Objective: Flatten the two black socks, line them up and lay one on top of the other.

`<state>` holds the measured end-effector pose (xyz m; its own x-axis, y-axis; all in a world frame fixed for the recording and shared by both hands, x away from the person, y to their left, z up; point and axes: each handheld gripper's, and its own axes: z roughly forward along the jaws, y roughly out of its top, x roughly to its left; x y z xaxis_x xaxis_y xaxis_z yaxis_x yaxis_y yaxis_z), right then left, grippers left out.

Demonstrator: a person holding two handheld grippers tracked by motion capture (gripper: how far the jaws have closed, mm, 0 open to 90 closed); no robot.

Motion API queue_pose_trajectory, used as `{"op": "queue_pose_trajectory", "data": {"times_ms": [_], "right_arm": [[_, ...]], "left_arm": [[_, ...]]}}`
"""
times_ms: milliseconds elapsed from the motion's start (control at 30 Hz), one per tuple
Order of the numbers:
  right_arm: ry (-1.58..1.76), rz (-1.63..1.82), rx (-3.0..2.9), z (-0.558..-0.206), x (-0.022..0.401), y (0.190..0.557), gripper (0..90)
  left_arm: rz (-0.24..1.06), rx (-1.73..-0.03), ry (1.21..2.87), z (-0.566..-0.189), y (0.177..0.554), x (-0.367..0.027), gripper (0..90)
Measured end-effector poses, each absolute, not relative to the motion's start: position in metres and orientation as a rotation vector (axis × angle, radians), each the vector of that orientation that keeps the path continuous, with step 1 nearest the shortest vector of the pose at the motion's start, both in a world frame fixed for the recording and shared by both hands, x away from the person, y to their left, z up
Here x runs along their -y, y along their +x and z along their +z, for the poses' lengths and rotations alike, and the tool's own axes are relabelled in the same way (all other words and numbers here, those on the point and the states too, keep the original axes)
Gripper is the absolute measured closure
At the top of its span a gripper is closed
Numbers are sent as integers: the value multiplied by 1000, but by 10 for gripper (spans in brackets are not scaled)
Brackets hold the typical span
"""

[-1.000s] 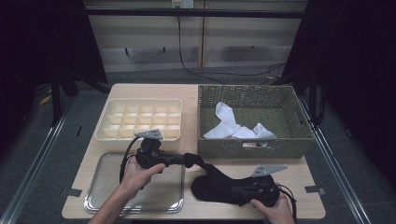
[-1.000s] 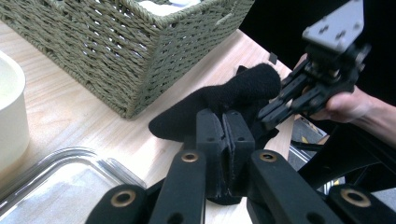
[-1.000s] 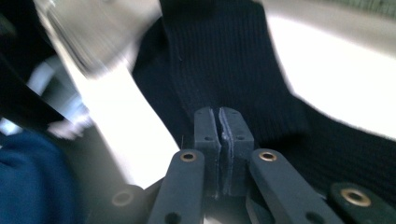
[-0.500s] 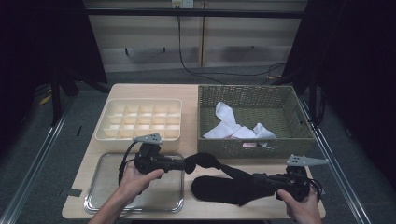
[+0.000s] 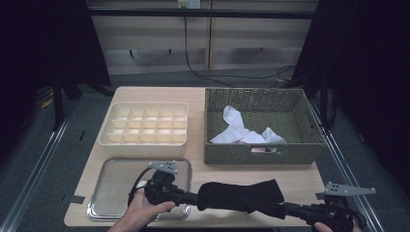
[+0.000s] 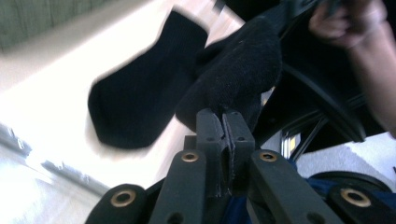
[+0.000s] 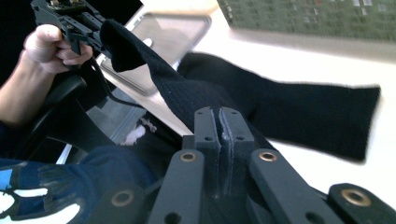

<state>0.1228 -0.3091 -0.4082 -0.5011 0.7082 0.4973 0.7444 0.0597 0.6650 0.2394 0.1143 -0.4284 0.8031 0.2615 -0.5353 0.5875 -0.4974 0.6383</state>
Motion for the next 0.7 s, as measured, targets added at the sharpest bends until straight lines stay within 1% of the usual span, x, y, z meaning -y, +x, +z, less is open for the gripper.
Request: {"op": "queue_pose_trajectory", "data": {"times_ms": [200, 467, 500, 533, 633, 700], "right_arm": [[-1633, -1404, 2215, -429, 316, 143, 864], [-1657, -1388, 2184, -449, 322, 178, 849], [-1676, -1377, 2184, -455, 323, 187, 841], [-1676, -1377, 2184, -455, 323, 187, 841], [-1675, -1397, 2166, -462, 324, 198, 805], [-1676, -1428, 2173, -465, 324, 205, 743]], "left_arm": [[-488, -655, 2127, -445, 256, -102, 872], [-492, -735, 2099, -457, 279, -100, 859], [-487, -748, 2097, -457, 281, -100, 858], [-488, -762, 2087, -459, 284, -100, 858], [-487, -776, 2088, -462, 291, -99, 857], [-486, -786, 2086, -464, 295, -99, 855]]}}
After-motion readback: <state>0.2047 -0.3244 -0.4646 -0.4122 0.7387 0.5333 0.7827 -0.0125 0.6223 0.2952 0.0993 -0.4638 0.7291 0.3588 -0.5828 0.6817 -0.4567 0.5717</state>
